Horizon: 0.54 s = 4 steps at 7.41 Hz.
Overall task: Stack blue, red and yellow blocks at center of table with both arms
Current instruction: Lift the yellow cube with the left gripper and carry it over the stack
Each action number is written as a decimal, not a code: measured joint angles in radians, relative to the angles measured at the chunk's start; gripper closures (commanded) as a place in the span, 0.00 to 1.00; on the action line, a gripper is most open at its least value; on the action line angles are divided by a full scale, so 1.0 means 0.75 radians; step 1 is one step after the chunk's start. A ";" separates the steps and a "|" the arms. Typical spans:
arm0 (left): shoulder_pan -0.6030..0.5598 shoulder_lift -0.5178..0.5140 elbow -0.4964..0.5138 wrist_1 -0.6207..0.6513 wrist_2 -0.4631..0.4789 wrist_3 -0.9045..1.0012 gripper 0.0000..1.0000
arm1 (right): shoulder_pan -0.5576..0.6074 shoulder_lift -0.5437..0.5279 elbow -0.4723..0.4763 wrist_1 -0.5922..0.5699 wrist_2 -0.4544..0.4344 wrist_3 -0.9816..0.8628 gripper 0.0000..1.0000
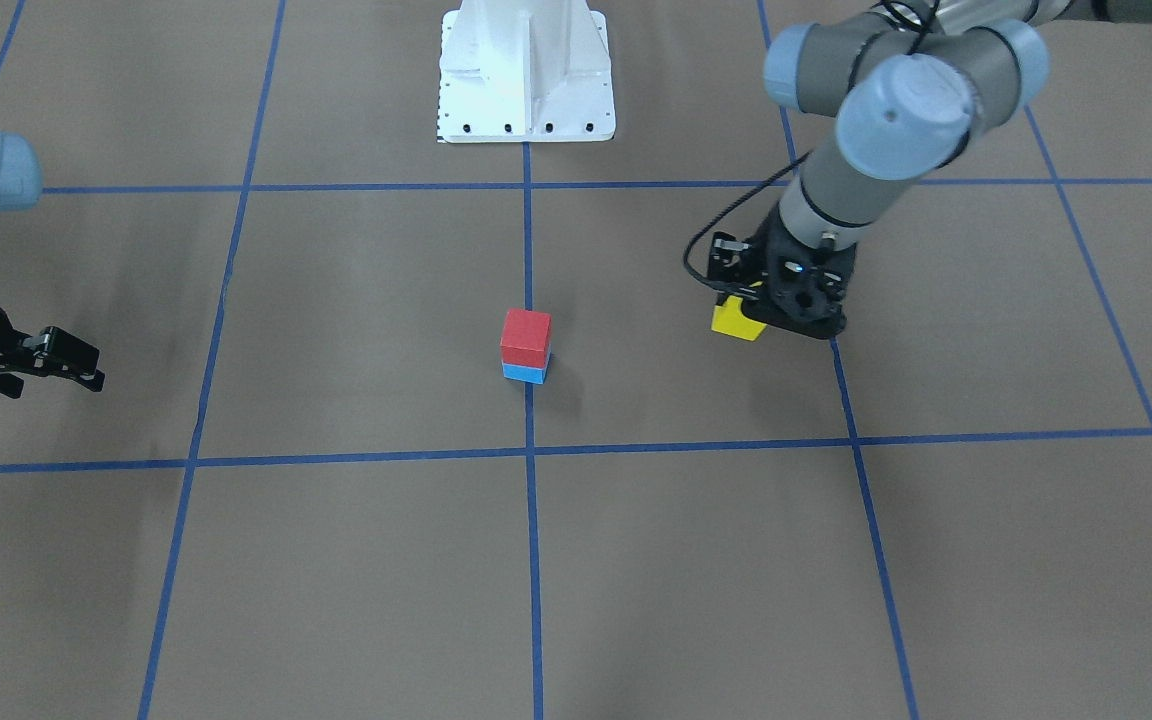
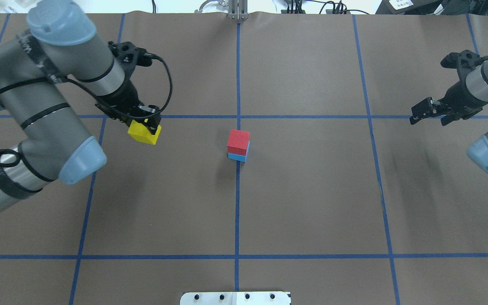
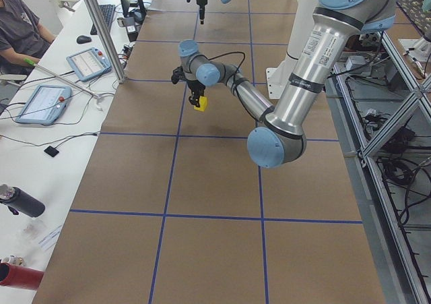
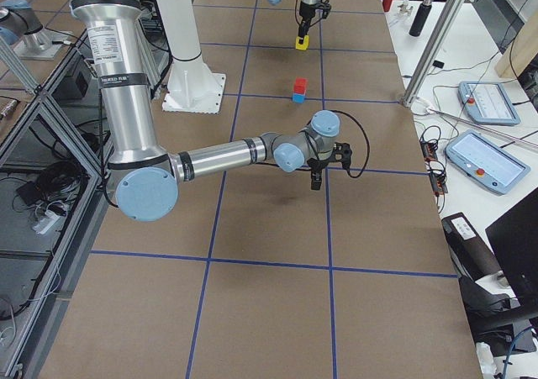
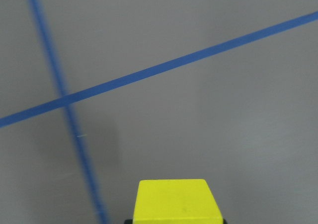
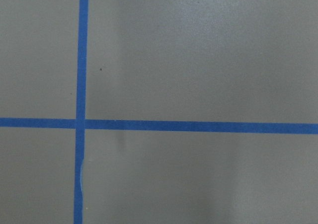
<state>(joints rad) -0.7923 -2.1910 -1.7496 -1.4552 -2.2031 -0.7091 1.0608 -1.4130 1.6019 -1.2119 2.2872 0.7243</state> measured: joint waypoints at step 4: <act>0.104 -0.414 0.298 0.078 0.122 -0.120 1.00 | 0.004 -0.006 -0.009 -0.003 0.002 0.010 0.00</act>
<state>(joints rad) -0.7143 -2.5015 -1.5264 -1.3966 -2.1116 -0.7988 1.0635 -1.4177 1.5950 -1.2143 2.2888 0.7318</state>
